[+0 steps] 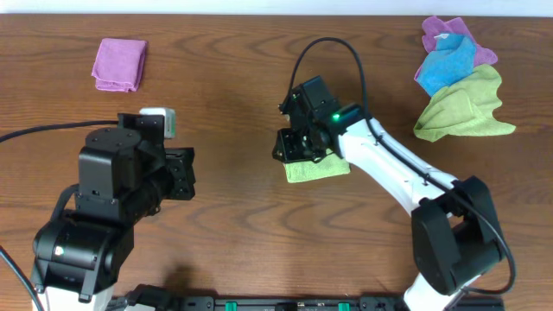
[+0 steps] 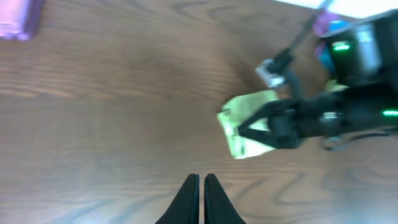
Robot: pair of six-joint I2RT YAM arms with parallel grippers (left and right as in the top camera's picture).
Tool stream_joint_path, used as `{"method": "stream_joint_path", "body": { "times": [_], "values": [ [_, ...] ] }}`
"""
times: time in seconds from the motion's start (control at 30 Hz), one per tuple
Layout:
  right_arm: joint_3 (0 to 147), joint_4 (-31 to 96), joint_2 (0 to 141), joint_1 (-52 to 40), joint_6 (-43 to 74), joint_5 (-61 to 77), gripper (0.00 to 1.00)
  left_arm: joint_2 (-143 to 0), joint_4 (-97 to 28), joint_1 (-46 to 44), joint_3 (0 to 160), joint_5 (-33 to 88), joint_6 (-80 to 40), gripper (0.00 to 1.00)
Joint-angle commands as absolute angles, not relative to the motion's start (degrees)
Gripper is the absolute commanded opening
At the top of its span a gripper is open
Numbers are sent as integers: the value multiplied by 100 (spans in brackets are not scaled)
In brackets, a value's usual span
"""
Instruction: Fold the cloth
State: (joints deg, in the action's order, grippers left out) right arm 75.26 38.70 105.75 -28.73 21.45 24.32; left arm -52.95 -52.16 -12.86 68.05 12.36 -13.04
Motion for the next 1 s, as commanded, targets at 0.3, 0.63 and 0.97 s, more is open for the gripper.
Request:
{"method": "stream_joint_path", "body": {
  "times": [0.3,0.63,0.97],
  "values": [
    [7583,4901,10276,-2016,2047,537,1,-7548,-2770,-1291,5159,3459,-1605,94],
    [7561,4974,10278,-1264,1997,110,2,-9397,-1184,-1896,5120,4355,-2355,95],
    [7491,4856,10735,-982,1752,611,2,-10230,-397,-2307,5116,4327,-3004,95]
  ]
}}
